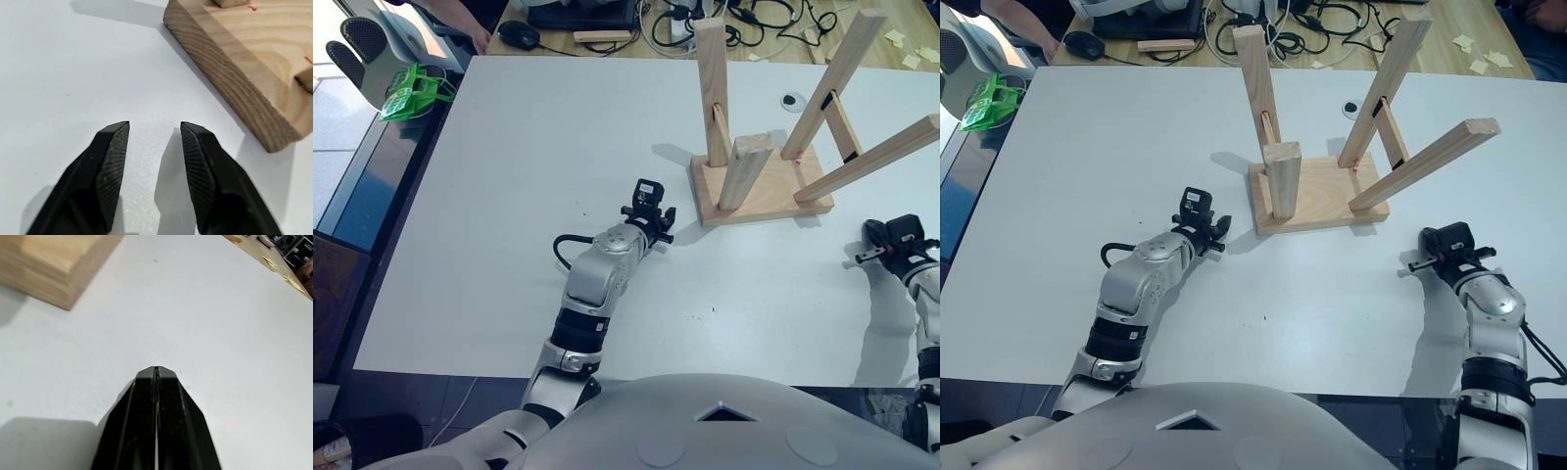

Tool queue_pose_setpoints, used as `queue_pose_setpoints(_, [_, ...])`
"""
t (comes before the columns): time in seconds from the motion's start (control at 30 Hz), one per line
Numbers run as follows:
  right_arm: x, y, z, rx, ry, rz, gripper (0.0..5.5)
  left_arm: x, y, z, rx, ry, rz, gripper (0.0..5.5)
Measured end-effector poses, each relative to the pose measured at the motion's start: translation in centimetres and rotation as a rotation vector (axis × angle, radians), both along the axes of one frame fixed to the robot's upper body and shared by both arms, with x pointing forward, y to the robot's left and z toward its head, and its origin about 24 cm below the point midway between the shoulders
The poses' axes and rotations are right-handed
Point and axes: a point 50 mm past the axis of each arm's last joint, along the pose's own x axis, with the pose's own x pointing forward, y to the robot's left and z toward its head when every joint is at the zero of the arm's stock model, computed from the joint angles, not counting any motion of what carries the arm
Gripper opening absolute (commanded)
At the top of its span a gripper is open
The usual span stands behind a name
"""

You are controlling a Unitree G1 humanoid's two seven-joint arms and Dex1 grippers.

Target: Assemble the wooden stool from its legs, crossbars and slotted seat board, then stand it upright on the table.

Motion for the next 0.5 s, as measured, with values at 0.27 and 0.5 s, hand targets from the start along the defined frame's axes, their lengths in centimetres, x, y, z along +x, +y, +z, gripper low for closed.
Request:
queue_pose_setpoints(0.27, [2.1,-0.4,0.3,0.114,0.056,0.051,0.00,0.0,-0.7,0.0,-0.066,0.001,-0.029,0.20])
queue_pose_setpoints(0.5, [3.4,1.0,-0.3,0.362,0.108,0.099,0.00,0.4,-2.0,0.3,-0.114,-0.007,-0.104,0.05])
